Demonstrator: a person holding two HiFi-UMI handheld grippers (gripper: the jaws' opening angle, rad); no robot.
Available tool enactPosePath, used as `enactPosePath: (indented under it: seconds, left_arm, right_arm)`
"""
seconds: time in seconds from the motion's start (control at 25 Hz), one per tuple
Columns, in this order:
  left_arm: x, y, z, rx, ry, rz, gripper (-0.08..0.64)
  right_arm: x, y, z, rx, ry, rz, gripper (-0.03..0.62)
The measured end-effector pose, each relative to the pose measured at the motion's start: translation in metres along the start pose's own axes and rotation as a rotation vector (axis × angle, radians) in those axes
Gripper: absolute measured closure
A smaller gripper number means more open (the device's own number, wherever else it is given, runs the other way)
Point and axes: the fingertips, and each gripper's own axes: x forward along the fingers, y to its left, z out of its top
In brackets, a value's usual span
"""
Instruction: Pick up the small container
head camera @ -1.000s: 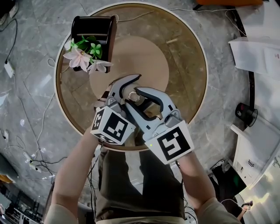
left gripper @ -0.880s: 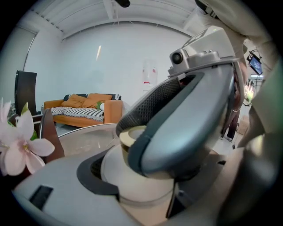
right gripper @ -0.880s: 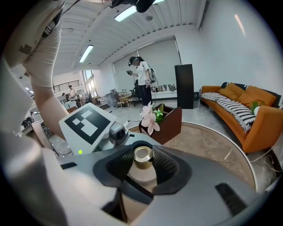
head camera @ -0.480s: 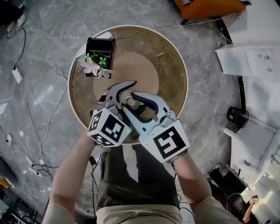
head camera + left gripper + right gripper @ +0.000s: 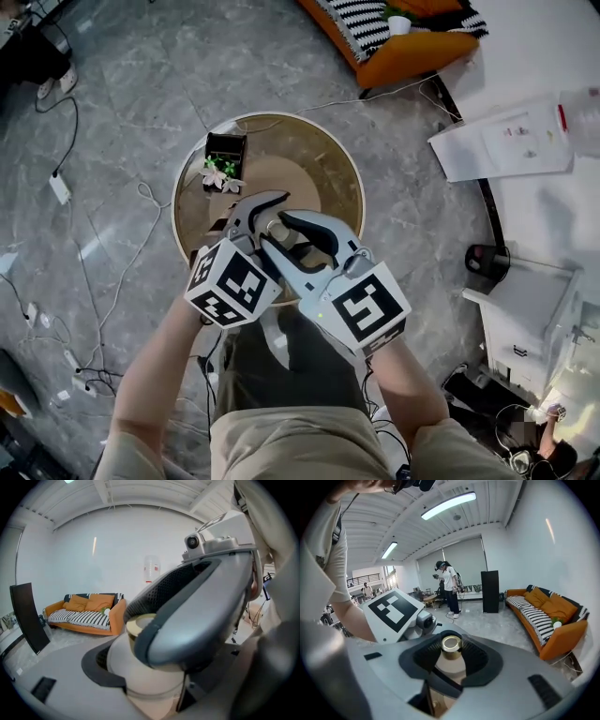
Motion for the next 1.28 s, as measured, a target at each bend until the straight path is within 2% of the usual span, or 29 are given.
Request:
enactPosePath:
  seconds: [0.32,0.6,0.96,1.12,1.28]
  left_arm:
    - [-0.087,-0.027,0.115,0.012,-0.042,0.059,0.221]
    - [-0.149,-0.059,0.185,0.045,-0.04,0.13,0.221]
    - [-0.218,-0.096,0.237,0.081,-0.072,0.205,0.221]
    - [-0.238,-0.106,0.242,0.073,-0.068,0.225,0.221]
    - [-0.245,-0.11,0.234,0.026,-0.068,0.219,0.221]
  right_arm:
    - [-0.088,0.049,0.109,-0.092,-0.084,-0.012,0.479]
    - [-0.155,0.096,0.172,-0.175,-0.161,0.025,0.479]
    - [-0.211,0.158,0.226,-0.264,-0.254,0.071,0.479]
    - [-0.22,0.178,0.235,-0.264,-0.287,0.117,0.479]
    - [-0.217,0.188,0.23,-0.249,-0.277,0.143,0.479]
